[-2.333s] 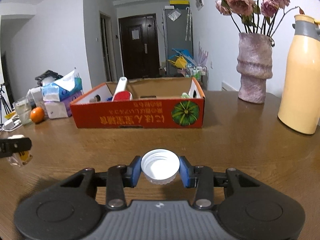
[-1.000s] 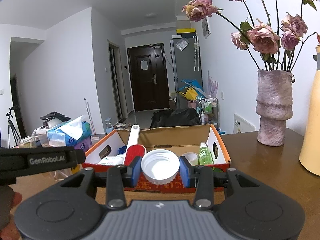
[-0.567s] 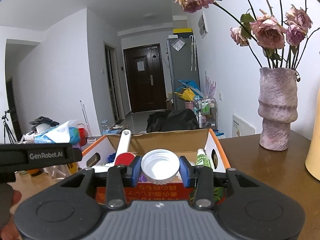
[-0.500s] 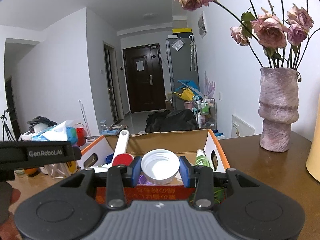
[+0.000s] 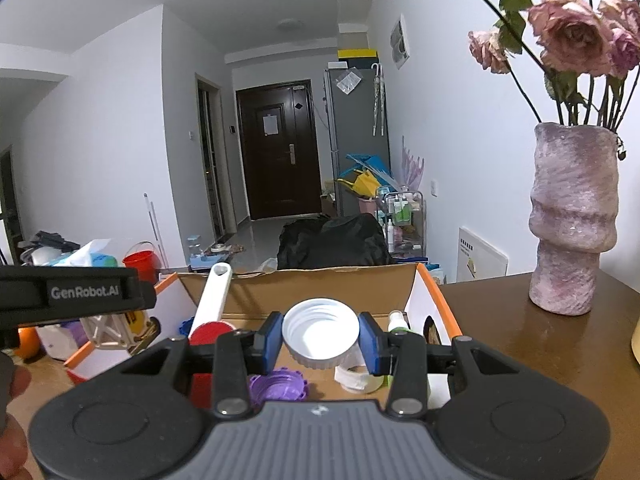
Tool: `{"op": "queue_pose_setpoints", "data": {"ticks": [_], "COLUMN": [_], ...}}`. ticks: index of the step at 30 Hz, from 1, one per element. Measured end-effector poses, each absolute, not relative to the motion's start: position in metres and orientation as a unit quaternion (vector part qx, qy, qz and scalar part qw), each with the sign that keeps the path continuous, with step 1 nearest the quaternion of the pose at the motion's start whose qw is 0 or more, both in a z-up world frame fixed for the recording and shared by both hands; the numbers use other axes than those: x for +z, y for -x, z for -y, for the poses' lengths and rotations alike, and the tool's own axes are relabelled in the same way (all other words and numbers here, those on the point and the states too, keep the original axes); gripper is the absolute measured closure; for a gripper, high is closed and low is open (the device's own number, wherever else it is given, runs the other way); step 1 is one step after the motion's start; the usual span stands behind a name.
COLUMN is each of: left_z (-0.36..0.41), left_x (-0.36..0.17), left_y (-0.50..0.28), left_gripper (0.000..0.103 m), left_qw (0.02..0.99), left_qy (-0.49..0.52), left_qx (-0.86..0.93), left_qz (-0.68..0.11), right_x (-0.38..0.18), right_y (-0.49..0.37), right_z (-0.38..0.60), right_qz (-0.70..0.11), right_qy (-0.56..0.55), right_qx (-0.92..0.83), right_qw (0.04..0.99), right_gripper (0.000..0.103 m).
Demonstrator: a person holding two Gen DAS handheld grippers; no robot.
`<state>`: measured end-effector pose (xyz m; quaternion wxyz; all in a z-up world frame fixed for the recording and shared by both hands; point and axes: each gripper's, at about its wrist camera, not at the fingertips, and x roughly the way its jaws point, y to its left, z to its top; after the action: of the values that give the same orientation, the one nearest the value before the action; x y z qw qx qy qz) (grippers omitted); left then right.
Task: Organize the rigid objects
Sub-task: 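Carry the white charger and white cap over the red box, then lower both items into the box and open both tools to release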
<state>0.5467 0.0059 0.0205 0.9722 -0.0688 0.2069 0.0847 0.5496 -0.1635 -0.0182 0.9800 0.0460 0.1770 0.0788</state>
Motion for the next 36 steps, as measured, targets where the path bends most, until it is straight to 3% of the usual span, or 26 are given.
{"op": "queue_pose_setpoints", "data": {"ticks": [22, 23, 26, 27, 29, 31, 34, 36], "left_z": [-0.012, -0.014, -0.018, -0.019, -0.020, -0.023, -0.029, -0.033], "left_x": [-0.001, -0.002, -0.005, -0.004, -0.002, -0.002, -0.003, -0.003], "left_y": [-0.594, -0.595, -0.595, -0.593, -0.589, -0.589, -0.590, -0.589], "left_gripper": [0.035, 0.033, 0.009, 0.001, 0.000, 0.000, 0.000, 0.000], "left_qw": [0.969, 0.968, 0.965, 0.966, 0.969, 0.970, 0.968, 0.968], "left_qy": [0.033, 0.039, 0.050, 0.049, 0.041, 0.039, 0.053, 0.063], "left_qx": [0.101, 0.095, 0.090, 0.094, 0.100, 0.100, 0.097, 0.096], "left_qz": [-0.221, -0.231, -0.240, -0.234, -0.222, -0.220, -0.225, -0.225], "right_x": [-0.035, -0.036, -0.037, -0.037, -0.037, -0.036, -0.033, -0.032], "right_y": [-0.593, -0.593, -0.592, -0.591, -0.589, -0.585, -0.582, -0.580], "right_z": [0.160, 0.160, 0.159, 0.159, 0.159, 0.160, 0.164, 0.167], "right_qz": [-0.194, -0.197, -0.202, -0.202, -0.201, -0.190, -0.181, -0.179], "right_qy": [-0.043, -0.043, -0.035, -0.032, -0.027, -0.024, -0.027, -0.035], "right_qx": [0.066, 0.068, 0.070, 0.068, 0.063, 0.053, 0.046, 0.044], "right_qw": [0.978, 0.977, 0.976, 0.977, 0.977, 0.980, 0.982, 0.982], "right_gripper": [0.064, 0.064, 0.062, 0.058, 0.027, 0.009, 0.000, 0.000]}}
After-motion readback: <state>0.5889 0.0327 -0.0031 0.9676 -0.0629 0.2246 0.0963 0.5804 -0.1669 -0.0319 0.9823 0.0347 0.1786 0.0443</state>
